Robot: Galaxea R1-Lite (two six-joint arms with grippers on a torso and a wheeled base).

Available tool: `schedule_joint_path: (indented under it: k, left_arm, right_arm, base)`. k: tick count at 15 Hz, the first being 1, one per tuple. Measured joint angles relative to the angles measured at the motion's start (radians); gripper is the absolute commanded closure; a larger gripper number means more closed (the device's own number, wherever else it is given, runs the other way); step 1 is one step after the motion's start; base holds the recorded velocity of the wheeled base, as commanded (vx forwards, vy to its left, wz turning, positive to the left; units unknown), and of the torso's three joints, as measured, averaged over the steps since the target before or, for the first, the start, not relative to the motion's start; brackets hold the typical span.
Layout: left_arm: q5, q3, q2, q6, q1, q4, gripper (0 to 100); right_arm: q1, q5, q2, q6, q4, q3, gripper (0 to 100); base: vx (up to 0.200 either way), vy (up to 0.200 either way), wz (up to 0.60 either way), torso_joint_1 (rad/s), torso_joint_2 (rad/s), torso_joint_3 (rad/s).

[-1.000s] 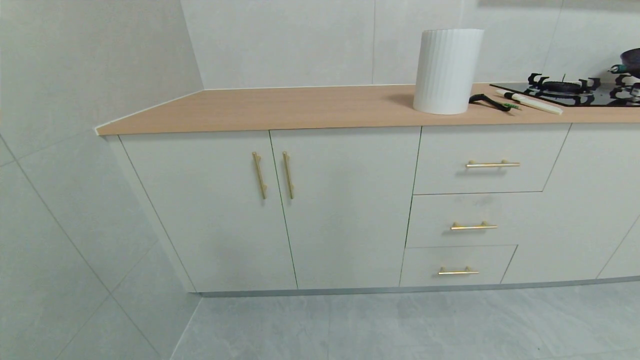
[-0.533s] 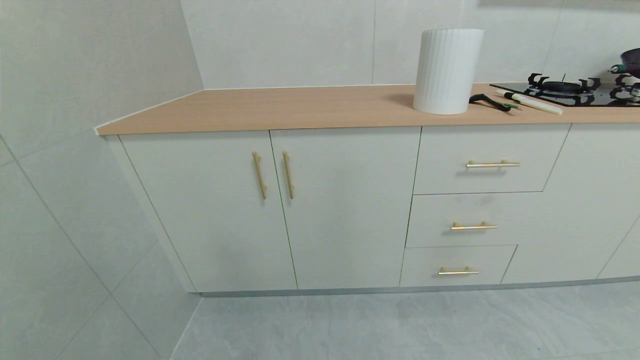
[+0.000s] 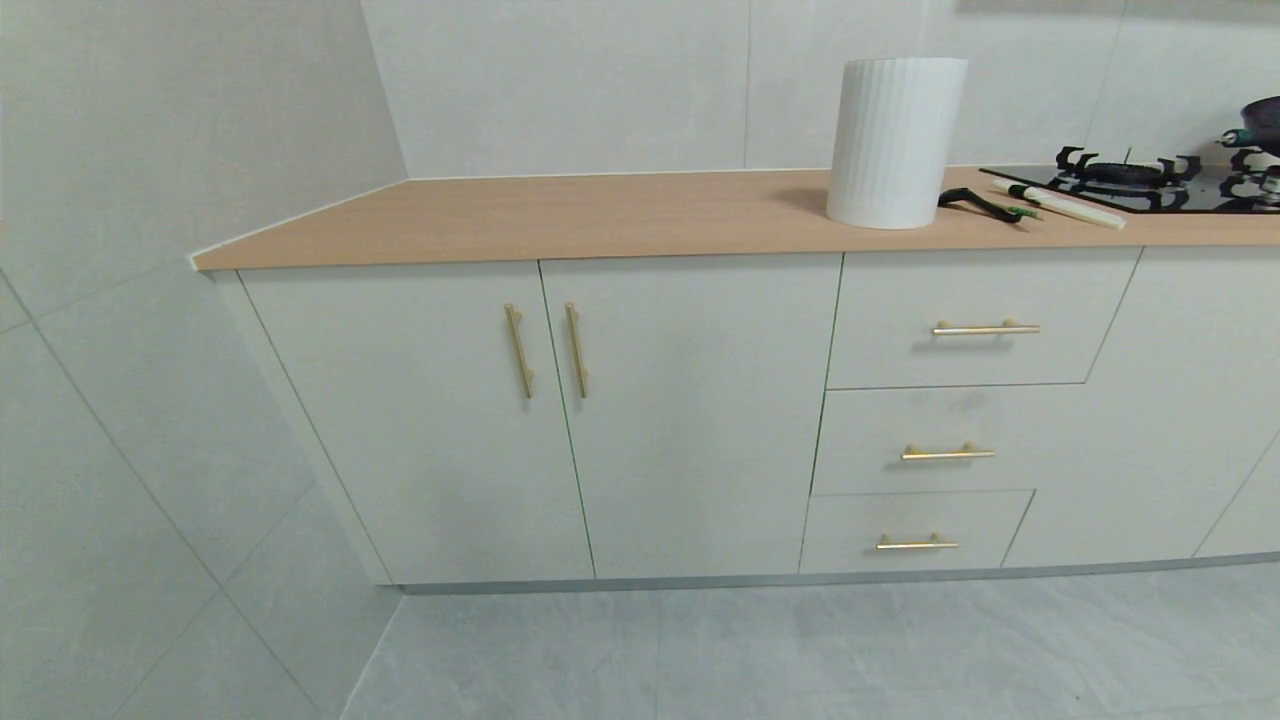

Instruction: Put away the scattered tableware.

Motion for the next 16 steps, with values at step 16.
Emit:
schedule_joint_path:
  k: [16]
  left_arm:
    - [0.0,0.0,0.0,-0.002,0.001,-0.001,0]
  right_arm:
    - [0.001,-0.002,0.0,0.005,0.001,0.0,0]
  base:
    - [0.0,-0.113,0.0,0.002,0.0,0.002]
